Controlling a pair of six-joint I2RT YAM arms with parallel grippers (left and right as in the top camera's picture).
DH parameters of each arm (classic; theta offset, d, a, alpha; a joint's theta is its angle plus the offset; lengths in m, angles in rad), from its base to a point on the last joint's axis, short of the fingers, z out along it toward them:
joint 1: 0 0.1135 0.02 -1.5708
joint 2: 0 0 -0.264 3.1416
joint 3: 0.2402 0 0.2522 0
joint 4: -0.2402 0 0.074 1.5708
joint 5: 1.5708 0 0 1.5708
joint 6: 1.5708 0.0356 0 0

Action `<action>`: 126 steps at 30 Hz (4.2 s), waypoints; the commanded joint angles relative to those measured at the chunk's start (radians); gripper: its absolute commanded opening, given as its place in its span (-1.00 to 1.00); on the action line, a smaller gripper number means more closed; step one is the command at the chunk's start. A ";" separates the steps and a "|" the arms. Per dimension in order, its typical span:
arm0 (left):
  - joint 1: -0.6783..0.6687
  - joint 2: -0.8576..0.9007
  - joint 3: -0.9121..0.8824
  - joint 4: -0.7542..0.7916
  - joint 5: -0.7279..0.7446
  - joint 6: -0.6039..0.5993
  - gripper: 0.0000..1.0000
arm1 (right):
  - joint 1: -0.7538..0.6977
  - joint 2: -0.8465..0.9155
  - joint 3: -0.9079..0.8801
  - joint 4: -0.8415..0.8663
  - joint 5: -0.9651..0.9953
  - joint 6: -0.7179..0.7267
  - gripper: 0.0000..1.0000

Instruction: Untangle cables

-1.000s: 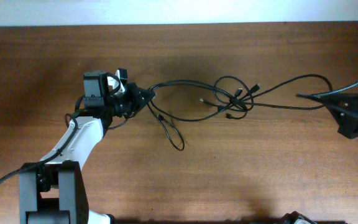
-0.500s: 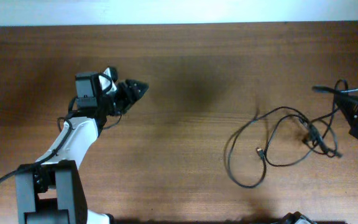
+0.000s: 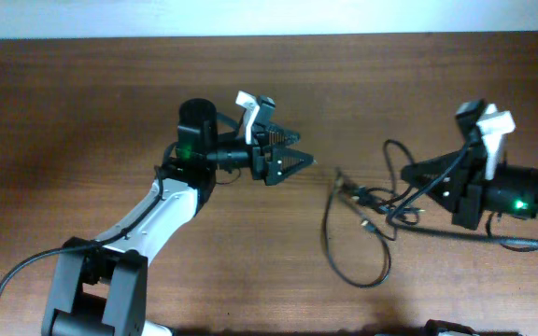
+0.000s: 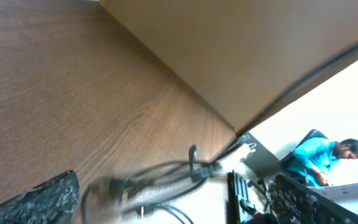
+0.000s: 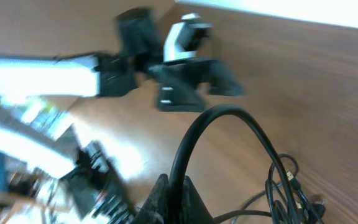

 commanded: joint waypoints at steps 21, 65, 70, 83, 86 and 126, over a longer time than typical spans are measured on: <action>-0.111 -0.006 0.003 -0.205 0.248 0.620 0.99 | 0.255 0.019 0.021 0.040 -0.005 -0.141 -0.93; 0.287 -0.278 0.004 0.133 0.143 -0.173 -1.00 | -0.202 0.033 0.021 0.105 0.756 0.358 -0.93; 0.436 -0.288 0.004 0.109 0.109 -0.226 -1.00 | -0.338 0.058 0.021 0.104 0.739 0.391 -0.92; 0.537 -0.288 0.004 -0.064 0.149 -0.225 -1.00 | -0.346 0.076 0.021 0.044 0.425 0.213 0.53; 0.461 -0.288 0.004 -0.002 0.170 -0.255 -1.00 | -0.344 0.076 0.020 -0.026 0.249 0.024 0.98; -0.079 -0.288 0.004 0.683 -0.119 -0.962 -1.00 | 0.476 0.254 0.018 0.455 0.491 0.558 0.96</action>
